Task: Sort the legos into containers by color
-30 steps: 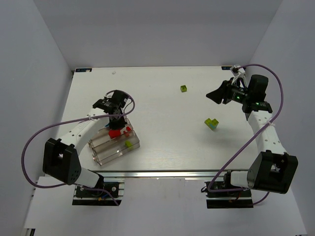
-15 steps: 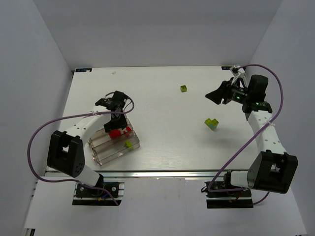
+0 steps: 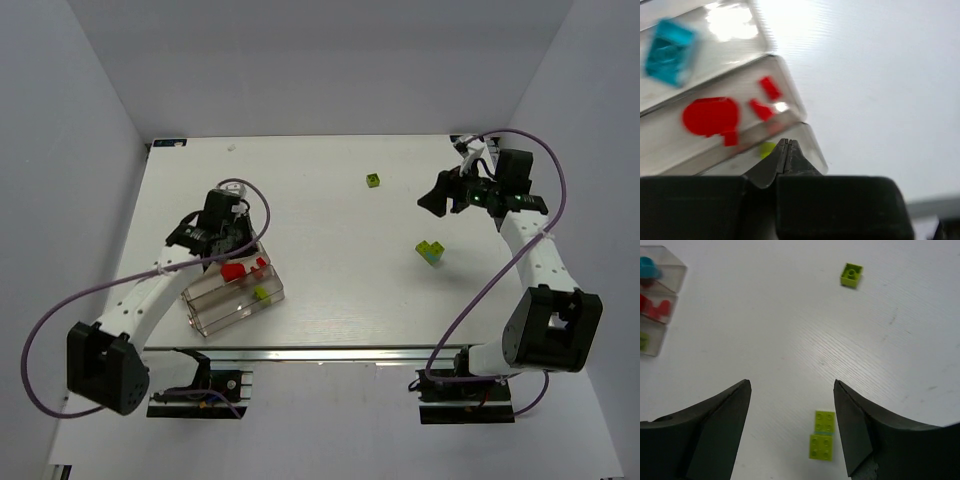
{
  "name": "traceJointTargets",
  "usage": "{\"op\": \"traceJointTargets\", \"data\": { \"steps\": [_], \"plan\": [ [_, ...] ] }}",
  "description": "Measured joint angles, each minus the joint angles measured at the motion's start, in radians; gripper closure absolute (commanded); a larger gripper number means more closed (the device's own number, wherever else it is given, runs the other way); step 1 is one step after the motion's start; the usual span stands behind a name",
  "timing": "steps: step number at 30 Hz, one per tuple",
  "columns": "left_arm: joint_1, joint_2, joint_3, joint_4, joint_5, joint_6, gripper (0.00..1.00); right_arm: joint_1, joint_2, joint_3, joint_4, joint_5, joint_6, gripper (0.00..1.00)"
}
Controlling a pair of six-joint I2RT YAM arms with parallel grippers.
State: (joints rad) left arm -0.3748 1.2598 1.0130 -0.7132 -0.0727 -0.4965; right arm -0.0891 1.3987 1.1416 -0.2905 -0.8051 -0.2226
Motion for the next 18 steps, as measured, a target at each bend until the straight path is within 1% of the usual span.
{"op": "traceJointTargets", "data": {
  "steps": [1, 2, 3, 4, 5, 7, 10, 13, 18],
  "plan": [
    [0.000, -0.035, -0.031, 0.049, 0.067, 0.023, 0.91, 0.005, 0.010, 0.013, -0.020, 0.045, -0.035, 0.29],
    [0.000, -0.064, -0.063, 0.106, 0.144, 0.044, 0.81, 0.012, 0.018, 0.024, -0.046, 0.095, -0.071, 0.29],
    [0.000, -0.076, -0.083, 0.151, 0.211, 0.063, 0.65, 0.021, 0.023, 0.031, -0.068, 0.146, -0.099, 0.29],
    [0.000, -0.075, -0.093, 0.195, 0.285, 0.080, 0.15, 0.028, 0.026, 0.036, -0.092, 0.202, -0.127, 0.24],
    [0.000, -0.059, -0.097, 0.236, 0.352, 0.097, 0.02, 0.037, 0.030, 0.040, -0.115, 0.253, -0.151, 0.21],
    [-0.001, -0.011, -0.096, 0.317, 0.479, 0.119, 0.02, 0.055, 0.037, 0.041, -0.154, 0.347, -0.181, 0.14],
    [-0.001, 0.050, -0.097, 0.380, 0.599, 0.158, 0.02, 0.089, 0.072, 0.056, -0.212, 0.454, -0.210, 0.11],
    [-0.001, 0.056, -0.112, 0.426, 0.649, 0.190, 0.02, 0.120, 0.119, 0.063, -0.249, 0.529, -0.228, 0.15],
    [-0.001, -0.011, -0.152, 0.475, 0.686, 0.227, 0.02, 0.144, 0.184, 0.062, -0.296, 0.606, -0.253, 0.18]
  ]
}}
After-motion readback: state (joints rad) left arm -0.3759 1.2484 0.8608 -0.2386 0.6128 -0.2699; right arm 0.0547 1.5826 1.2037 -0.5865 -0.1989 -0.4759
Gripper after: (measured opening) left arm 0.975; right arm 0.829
